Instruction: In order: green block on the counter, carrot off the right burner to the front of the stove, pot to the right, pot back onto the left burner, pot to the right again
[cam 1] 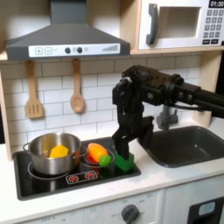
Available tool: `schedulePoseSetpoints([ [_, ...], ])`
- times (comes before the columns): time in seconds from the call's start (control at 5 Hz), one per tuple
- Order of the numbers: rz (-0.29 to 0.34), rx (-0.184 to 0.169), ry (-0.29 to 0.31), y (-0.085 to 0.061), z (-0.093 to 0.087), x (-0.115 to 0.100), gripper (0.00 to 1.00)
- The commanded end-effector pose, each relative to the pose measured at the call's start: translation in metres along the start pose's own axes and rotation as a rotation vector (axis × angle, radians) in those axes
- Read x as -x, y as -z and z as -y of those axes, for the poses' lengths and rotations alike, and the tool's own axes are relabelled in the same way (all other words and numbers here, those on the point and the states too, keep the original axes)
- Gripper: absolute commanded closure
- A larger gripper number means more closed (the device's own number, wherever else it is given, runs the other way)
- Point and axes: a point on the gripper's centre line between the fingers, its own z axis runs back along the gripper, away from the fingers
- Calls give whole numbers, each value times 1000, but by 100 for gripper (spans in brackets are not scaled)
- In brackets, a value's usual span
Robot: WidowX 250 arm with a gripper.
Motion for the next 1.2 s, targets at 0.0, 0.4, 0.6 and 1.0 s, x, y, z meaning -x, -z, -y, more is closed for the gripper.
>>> schedulePoseSetpoints([
  [0.0, -13, 1, 18, 11, 16, -12, 0],
  [0.4, -4, -121, -16, 15, 18, -22, 0],
  [0.6, 10, -150, -33, 17, 23, -28, 0],
  [1.0, 11, -115, -66, 28, 29, -38, 0],
])
